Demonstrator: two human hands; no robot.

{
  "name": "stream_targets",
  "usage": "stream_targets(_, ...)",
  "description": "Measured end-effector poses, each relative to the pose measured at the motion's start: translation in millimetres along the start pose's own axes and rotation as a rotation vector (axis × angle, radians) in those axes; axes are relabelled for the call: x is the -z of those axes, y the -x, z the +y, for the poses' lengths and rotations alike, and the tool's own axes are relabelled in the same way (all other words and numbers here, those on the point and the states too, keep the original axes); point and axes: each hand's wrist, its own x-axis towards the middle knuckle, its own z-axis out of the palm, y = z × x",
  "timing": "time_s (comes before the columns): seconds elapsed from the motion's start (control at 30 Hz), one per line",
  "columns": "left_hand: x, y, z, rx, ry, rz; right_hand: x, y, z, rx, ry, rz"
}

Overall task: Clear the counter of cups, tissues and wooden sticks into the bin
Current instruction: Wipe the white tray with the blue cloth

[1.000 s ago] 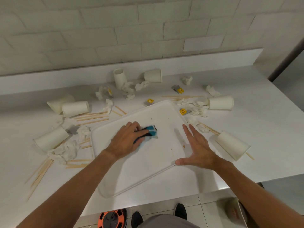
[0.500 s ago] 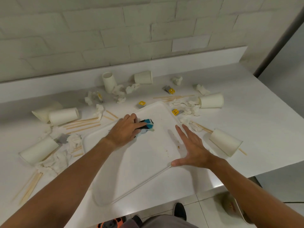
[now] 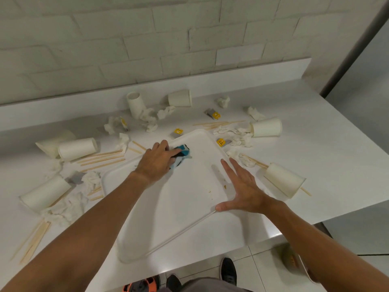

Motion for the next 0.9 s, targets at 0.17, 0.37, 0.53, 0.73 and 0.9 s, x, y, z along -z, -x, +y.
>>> stream_targets(0.17, -12.3, 9.7, 18.2, -0.065, 0.081, -0.005, -2.0, -1.4, 2.4, -0.001, 0.001, 0.006)
stream_targets(0.37, -21.1, 54.9, 40.7, -0.237, 0.151, -0.012, -4.4, -2.3, 5.2, 0.017, -0.014, 0.029)
stream_targets(0.53, -20.2, 80.5, 53.7, -0.323, 0.141, -0.060, -6.7, -3.4, 6.6, 0.020, 0.005, 0.041)
stream_targets(0.73, -19.7, 63.0, 47.5, -0.220, 0.110, -0.004, -4.9, -2.0, 5.4, 0.021, -0.025, 0.039)
stream_targets(0.9, -24.0, 63.5, 71.0, -0.205, 0.217, -0.021, -5.2, -2.0, 4.7, 0.021, -0.047, 0.053)
